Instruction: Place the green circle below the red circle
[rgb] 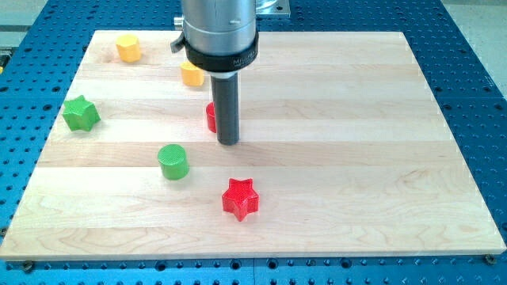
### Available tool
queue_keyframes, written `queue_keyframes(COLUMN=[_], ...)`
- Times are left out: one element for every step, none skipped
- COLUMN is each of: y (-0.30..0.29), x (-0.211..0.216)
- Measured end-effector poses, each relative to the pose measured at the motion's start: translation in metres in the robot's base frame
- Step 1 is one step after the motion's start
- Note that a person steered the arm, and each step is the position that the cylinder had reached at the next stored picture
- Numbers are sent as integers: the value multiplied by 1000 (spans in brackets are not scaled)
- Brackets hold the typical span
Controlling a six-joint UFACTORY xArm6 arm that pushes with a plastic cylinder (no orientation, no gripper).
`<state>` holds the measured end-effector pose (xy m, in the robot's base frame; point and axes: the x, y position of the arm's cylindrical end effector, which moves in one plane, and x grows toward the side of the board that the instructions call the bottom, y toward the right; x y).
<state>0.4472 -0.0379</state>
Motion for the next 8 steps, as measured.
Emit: queue_keyframes(y=[26,48,39,23,-12,-49,-76,-91], x=[-8,-38,-58,-78,-76,-55,-19,28])
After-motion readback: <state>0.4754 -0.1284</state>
